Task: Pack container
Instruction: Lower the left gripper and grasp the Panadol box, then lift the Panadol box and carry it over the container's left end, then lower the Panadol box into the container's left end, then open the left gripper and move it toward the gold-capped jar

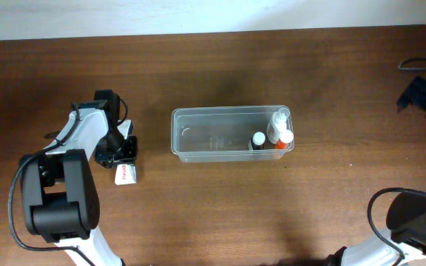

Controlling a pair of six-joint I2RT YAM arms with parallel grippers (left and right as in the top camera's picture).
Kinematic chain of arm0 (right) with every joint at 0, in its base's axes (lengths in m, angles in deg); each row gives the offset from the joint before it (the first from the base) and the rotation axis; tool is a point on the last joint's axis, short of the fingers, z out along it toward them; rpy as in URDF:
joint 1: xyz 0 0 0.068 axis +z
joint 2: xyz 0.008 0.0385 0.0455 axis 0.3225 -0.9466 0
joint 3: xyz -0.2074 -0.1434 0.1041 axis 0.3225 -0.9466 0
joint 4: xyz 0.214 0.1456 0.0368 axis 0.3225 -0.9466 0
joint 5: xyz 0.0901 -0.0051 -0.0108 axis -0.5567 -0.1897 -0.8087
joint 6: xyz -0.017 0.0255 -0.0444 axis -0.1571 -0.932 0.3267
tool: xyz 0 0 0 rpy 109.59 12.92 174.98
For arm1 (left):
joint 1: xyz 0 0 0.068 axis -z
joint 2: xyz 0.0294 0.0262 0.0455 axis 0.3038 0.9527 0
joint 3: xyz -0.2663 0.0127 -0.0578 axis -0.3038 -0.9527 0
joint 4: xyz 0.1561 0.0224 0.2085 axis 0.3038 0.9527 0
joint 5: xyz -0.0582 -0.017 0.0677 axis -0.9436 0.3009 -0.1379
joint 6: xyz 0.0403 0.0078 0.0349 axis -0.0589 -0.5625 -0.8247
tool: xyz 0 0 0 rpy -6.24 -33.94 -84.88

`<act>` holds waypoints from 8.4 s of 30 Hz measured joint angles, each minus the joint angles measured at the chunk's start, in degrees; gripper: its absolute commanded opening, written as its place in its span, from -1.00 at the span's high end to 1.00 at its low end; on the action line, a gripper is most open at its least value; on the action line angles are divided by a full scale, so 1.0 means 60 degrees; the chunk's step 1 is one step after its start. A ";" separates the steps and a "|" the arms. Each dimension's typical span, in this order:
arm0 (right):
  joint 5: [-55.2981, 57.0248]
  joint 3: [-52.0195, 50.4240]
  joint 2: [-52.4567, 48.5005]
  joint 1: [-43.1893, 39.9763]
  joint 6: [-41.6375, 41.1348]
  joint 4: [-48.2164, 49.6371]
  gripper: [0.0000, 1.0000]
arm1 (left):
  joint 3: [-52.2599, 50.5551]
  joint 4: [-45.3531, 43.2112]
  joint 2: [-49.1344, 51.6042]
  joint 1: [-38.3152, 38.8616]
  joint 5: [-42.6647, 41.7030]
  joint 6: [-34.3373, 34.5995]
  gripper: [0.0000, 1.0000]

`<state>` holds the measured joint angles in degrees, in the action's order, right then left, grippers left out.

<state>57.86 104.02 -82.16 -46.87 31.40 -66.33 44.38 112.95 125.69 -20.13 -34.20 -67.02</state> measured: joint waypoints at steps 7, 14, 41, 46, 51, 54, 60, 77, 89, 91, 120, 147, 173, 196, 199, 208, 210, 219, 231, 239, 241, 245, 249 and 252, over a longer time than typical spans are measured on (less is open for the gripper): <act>0.0000 0.0000 0.0000 0.0000 0.0000 0.0000 -0.96 | 0.0007 0.0033 0.0000 0.0000 0.0000 -0.0004 0.31; -0.0004 0.0000 0.0000 0.0000 0.0004 0.0000 -0.97 | 0.0670 0.1002 0.0022 0.0000 0.0004 -0.0004 0.31; 0.0000 0.0000 0.0000 0.0000 0.0000 0.0000 -0.97 | 0.5574 0.3490 0.0036 0.3399 -0.1472 0.0029 0.31; 0.0000 0.0000 0.0000 0.0000 -0.0004 0.0000 -0.97 | 0.5588 0.3260 0.0036 0.3963 -0.1515 0.0040 0.30; 0.0000 0.0000 0.0000 0.0000 0.0004 0.0000 -0.97 | 0.5592 0.2550 0.0036 0.4379 -0.1515 0.0437 0.30; 0.0000 0.0000 0.0000 0.0000 0.0000 0.0000 -0.97 | 0.5606 0.2361 0.0036 0.4564 -0.1519 0.0834 0.30; 0.0000 0.0000 0.0000 0.0000 0.0007 0.0000 -0.97 | 0.5606 0.2357 0.0036 0.4710 -0.1315 0.2004 0.30; 0.0000 0.0000 0.0000 0.0000 0.0004 0.0000 -0.97 | 0.5625 0.2463 0.0259 0.5326 0.0069 0.3479 0.30; 0.0000 0.0000 0.0000 0.0000 -0.0004 0.0000 -0.97 | 0.5628 0.2448 0.1537 0.5326 0.0142 0.3530 0.30; 0.0000 0.0000 0.0000 0.0000 0.0000 0.0000 -0.97 | 0.5632 0.2448 0.1537 0.5326 0.0142 0.3530 0.29; 0.0000 0.0000 0.0000 0.0000 0.0004 0.0000 -0.97 | 0.5697 0.2885 0.1537 0.5333 -0.0339 0.3603 0.29; 0.0000 0.0000 0.0000 0.0000 0.0000 -0.0004 -0.97 | 0.5697 0.2368 0.1552 0.5351 0.0430 0.3599 0.31; 0.0000 0.0000 0.0000 0.0000 0.0000 0.0000 -0.97 | 0.6874 0.4040 0.1570 0.5351 0.0350 0.4025 0.30; 0.0000 0.0000 0.0000 0.0000 0.0000 0.0000 -0.97 | 0.6798 0.4036 0.1632 0.5351 0.0310 0.4251 0.28; 0.0000 0.0000 0.0000 0.0000 0.0000 0.0000 -0.97 | 0.6798 0.4036 0.1676 0.5351 0.0310 0.4251 0.27; 0.0000 0.0000 0.0000 0.0000 0.0004 0.0000 -0.97 | 0.6798 0.4036 0.1698 0.5351 0.0270 0.4320 -0.29; 0.0000 0.0000 0.0000 0.0000 0.0004 0.0000 -0.97 | 0.6798 0.4036 0.1698 0.5351 0.0270 0.4320 -0.30; 0.0000 0.0000 0.0000 0.0000 0.0004 0.0000 -0.97 | 0.6798 0.4003 0.1698 0.5351 0.0270 0.4320 -0.33; 0.0000 0.0000 0.0000 0.0000 0.0000 0.0000 -0.97 | 0.8455 0.4801 0.1825 0.5231 0.0918 0.3727 -0.60; 0.0000 0.0000 0.0000 0.0000 0.0000 0.0000 -0.97 | 1.0000 0.5555 0.1821 0.3901 0.2856 0.3563 -0.99; 0.0000 0.0000 0.0000 0.0000 0.0000 0.0000 -0.97 | 1.0000 0.5574 0.1825 0.3322 0.3016 0.3552 -0.99; 0.0000 0.0000 0.0000 0.0000 -0.0004 0.0000 -0.97 | 1.0000 0.5384 0.1843 0.1796 0.2914 0.3552 -0.99; 0.0000 0.0000 0.0000 0.0000 0.0000 0.0000 -0.97 | 1.0000 0.4991 0.1949 0.0470 0.2284 0.3552 -0.99; 0.0000 0.0000 0.0000 0.0000 0.0004 0.0000 -0.96 | 1.0000 0.4841 0.2153 -0.0364 0.1694 0.3552 -0.99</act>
<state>57.86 104.02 -82.16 -46.87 31.42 -66.33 104.38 141.99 138.61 -22.31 -24.04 -45.71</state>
